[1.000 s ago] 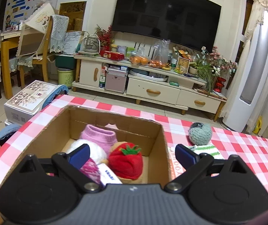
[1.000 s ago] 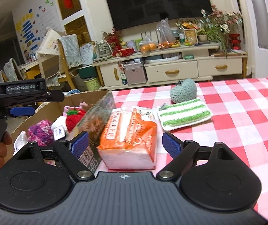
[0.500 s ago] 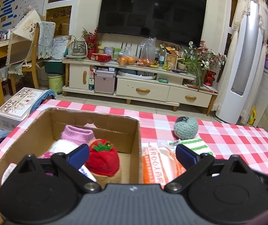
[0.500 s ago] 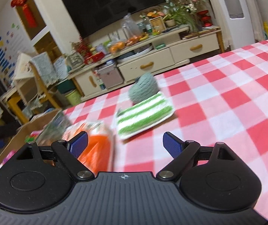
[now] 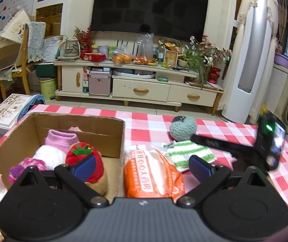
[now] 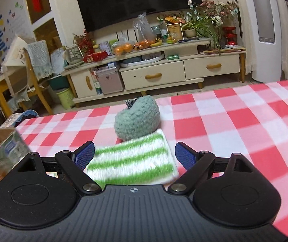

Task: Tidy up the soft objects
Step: 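Move both grippers back from the box to the table, then grasp the green-striped white cloth with the right gripper and lift it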

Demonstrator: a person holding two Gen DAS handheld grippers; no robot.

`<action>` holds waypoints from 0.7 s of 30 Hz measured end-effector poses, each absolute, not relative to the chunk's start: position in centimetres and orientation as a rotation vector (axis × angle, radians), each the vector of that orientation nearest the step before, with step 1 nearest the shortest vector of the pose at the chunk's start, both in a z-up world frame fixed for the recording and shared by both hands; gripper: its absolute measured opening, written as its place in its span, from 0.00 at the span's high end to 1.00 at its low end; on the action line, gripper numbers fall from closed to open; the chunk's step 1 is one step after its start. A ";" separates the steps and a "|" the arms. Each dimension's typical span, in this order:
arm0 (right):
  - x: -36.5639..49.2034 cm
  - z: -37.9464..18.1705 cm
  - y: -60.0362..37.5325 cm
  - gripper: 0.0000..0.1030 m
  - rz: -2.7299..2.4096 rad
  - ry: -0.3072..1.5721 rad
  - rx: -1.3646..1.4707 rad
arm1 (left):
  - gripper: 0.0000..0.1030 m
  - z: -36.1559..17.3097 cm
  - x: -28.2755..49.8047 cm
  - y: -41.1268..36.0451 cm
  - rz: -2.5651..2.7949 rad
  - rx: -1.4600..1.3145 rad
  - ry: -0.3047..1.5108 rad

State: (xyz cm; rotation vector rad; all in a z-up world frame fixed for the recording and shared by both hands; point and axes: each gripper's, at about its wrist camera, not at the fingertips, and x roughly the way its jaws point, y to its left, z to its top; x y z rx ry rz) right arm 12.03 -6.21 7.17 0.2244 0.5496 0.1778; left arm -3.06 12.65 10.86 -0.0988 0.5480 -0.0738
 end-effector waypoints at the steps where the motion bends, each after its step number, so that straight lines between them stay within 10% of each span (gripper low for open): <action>1: 12.8 7.1 -6.1 0.00 0.175 0.552 0.233 | 0.05 10.8 -3.1 12.5 -0.077 -0.096 0.549; 21: 15.4 3.7 -5.1 0.00 0.223 0.617 -0.070 | 0.04 10.2 -2.6 11.0 -0.106 -0.089 0.587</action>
